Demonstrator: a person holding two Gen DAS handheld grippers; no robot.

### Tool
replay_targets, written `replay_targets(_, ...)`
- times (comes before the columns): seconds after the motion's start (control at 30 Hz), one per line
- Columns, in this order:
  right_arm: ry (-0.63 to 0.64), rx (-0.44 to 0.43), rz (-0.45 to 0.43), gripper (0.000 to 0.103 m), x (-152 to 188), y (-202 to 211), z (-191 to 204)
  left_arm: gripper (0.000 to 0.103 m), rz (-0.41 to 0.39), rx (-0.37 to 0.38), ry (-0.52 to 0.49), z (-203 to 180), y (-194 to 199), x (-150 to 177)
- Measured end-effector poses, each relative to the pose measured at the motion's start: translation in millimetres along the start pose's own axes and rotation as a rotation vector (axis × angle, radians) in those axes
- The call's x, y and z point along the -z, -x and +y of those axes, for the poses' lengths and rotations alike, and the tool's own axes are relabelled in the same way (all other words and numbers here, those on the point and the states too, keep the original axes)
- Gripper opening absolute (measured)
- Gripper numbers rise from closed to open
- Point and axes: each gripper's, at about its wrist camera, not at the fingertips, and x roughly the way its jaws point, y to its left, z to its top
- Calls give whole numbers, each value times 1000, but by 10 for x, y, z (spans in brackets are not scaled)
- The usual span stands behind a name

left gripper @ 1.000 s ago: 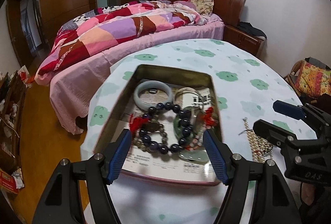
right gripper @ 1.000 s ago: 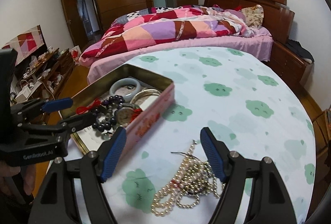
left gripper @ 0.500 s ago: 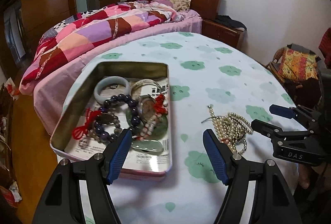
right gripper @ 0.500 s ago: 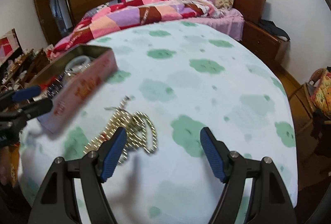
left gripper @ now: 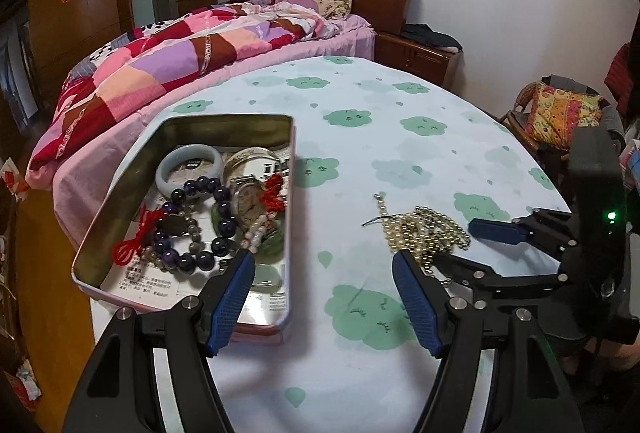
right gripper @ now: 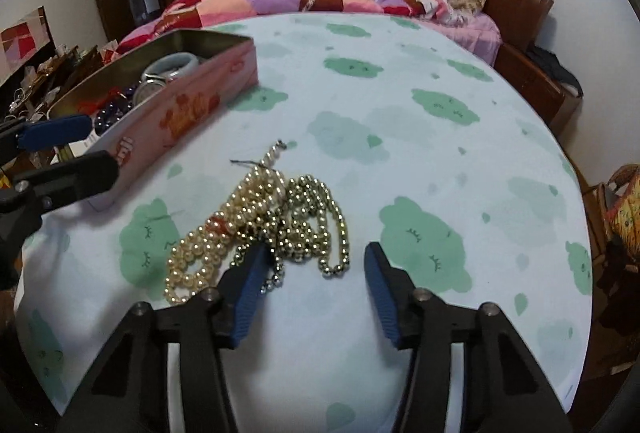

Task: Organize jewelry
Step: 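Move both tools back to the pile and grasp the gold bead chain with the right tool, then grasp the pearl necklace with the left tool while the right lifts the gold chain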

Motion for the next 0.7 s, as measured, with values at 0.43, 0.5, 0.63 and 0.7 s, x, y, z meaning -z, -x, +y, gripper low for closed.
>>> replay_targets(0.43,-109,74,-4,13,45,82,-412,71,10,57,-124,-381,-80,-24)
replay_targets(0.5,-124,72,3,13,57,99,-482,71,26,65,-136,-429,-160,-33)
replay_targets(0.63,-116,47,-9,27,41,199,-497,71,67,94,-135,-490,-341,-45)
replay_targets(0.7,-109,40,-30,68,25,266,-485,70,81,88,-138,-515,-419,-47)
